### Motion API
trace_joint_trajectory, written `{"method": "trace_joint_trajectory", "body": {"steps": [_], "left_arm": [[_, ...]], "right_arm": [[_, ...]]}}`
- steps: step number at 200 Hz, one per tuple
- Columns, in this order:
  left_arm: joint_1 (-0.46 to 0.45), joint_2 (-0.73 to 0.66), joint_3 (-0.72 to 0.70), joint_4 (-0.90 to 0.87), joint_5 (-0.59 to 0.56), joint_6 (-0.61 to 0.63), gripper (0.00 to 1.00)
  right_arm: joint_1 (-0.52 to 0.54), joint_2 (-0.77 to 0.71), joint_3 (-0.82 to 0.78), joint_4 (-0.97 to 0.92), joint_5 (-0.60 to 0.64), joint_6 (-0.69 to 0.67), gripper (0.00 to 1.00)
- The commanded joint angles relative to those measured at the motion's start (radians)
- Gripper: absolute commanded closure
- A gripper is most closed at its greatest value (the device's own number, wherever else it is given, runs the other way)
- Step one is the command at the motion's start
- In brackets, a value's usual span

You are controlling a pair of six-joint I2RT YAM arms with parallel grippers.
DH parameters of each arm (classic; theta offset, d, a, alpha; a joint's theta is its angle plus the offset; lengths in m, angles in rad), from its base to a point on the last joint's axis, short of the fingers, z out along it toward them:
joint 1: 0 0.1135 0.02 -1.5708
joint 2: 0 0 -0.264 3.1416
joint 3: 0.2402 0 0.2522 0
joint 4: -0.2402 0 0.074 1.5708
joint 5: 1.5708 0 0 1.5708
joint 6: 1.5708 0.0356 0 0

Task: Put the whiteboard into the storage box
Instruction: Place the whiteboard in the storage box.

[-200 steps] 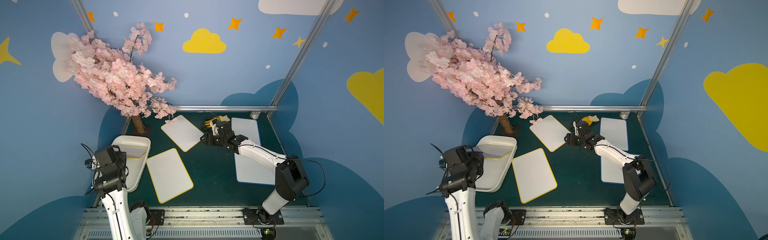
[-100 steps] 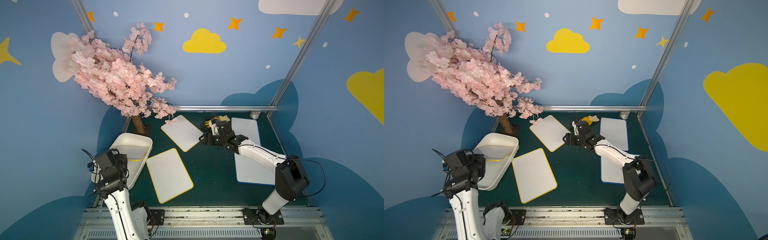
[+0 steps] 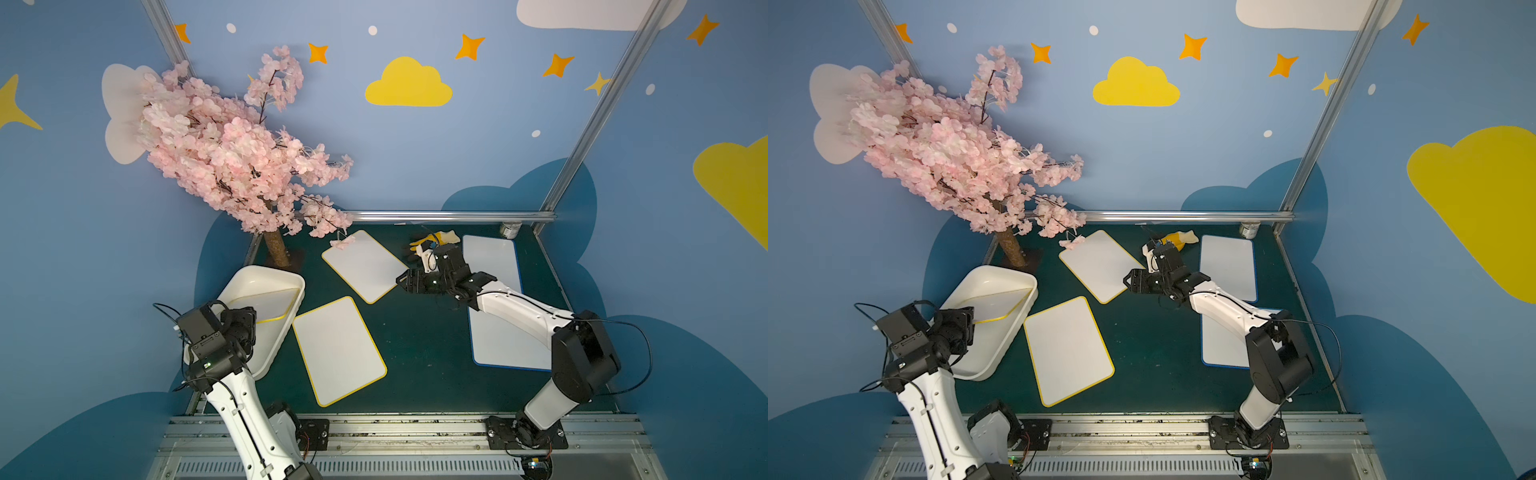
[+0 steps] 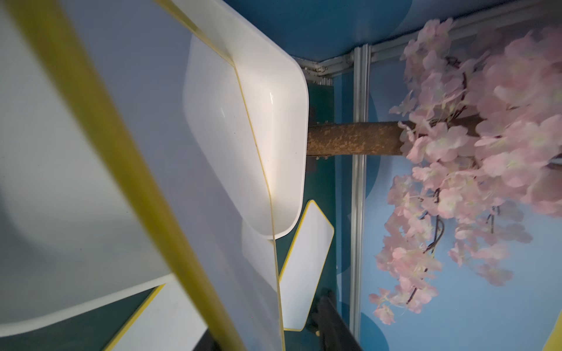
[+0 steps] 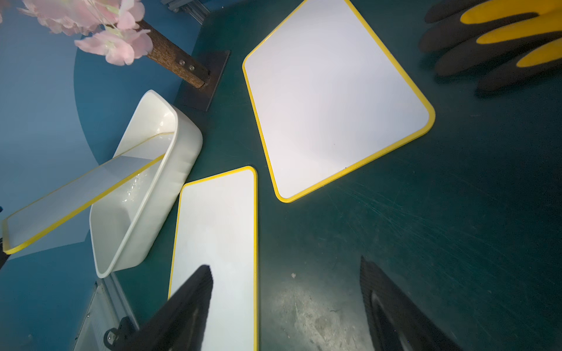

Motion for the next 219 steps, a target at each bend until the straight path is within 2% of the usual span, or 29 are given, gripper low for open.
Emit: {"method": "trace_joint_trajectory", "body": {"steps": [1,20,34,99,161,219], "left_arm": [[0.015,0.015,-0.010,0.020,0.069,0.057,0.45],[0.028,0.053,0.004,0.002,0.083,0.092,0.33],[0.040,0.078,0.012,-0.014,0.080,0.123,0.29],[0.143,0.151,0.029,-0.031,0.098,0.247,0.19],[0.153,0.215,0.068,-0.038,-0.005,0.326,0.07],[0.153,0.239,0.043,-0.031,-0.066,0.368,0.00]], "right_arm": [[0.004,-0.057,-0.021,0.007,-0.011,0.000,0.23],[0.004,-0.069,-0.032,0.006,-0.017,0.003,0.23],[0.004,-0.077,-0.043,0.012,-0.021,0.006,0.23],[0.005,-0.088,-0.084,0.031,-0.036,0.014,0.22],[0.008,-0.094,-0.130,0.082,-0.054,0.028,0.22],[0.020,-0.110,-0.181,0.145,-0.077,0.037,0.20]]}}
